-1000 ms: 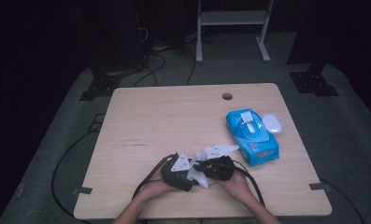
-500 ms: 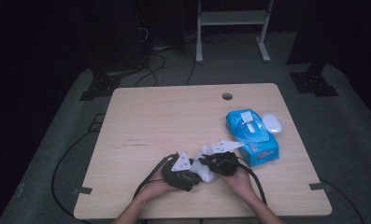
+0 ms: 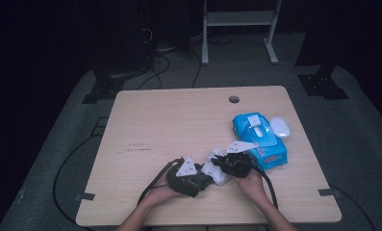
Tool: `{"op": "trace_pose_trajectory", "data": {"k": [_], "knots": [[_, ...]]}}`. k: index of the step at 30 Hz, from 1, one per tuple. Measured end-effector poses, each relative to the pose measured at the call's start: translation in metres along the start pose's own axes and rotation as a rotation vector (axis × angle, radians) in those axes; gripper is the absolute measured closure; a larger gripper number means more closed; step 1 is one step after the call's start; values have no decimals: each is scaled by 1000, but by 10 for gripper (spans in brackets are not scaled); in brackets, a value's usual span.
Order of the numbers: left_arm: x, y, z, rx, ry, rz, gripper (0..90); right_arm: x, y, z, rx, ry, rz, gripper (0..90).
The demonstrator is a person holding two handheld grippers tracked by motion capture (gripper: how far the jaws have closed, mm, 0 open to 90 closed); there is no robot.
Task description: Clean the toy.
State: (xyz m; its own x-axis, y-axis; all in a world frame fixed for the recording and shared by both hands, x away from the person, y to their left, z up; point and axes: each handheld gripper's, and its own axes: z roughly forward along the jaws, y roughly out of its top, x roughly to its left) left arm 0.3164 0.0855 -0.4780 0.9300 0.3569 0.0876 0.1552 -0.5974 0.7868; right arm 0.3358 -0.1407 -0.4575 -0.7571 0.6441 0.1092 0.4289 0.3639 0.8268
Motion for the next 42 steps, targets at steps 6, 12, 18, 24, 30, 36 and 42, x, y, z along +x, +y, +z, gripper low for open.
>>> {"op": "trace_pose_trajectory", "data": {"k": [6, 12, 18, 24, 30, 36, 42], "knots": [[1, -1, 0, 4, 4, -3, 231, 34, 6, 16, 10, 111, -98, 801], [4, -2, -2, -5, -3, -32, 229, 0, 0, -2, 18, 11, -33, 801], [15, -6, -6, -15, 14, -104, 213, -21, -9, -20, 16, -17, 27, 801], [22, -9, -13, -52, 0, -175, 195, -3, -6, -11, 18, 5, -48, 799], [27, -9, -17, -95, -27, -232, 195, -8, -9, -12, 4, 21, -28, 799], [29, -11, -13, -89, -63, -285, 200, -9, -10, -13, 4, 30, -54, 798], [28, -13, -10, -56, -68, -285, 230, -8, -10, -16, 17, 50, -51, 791]]}}
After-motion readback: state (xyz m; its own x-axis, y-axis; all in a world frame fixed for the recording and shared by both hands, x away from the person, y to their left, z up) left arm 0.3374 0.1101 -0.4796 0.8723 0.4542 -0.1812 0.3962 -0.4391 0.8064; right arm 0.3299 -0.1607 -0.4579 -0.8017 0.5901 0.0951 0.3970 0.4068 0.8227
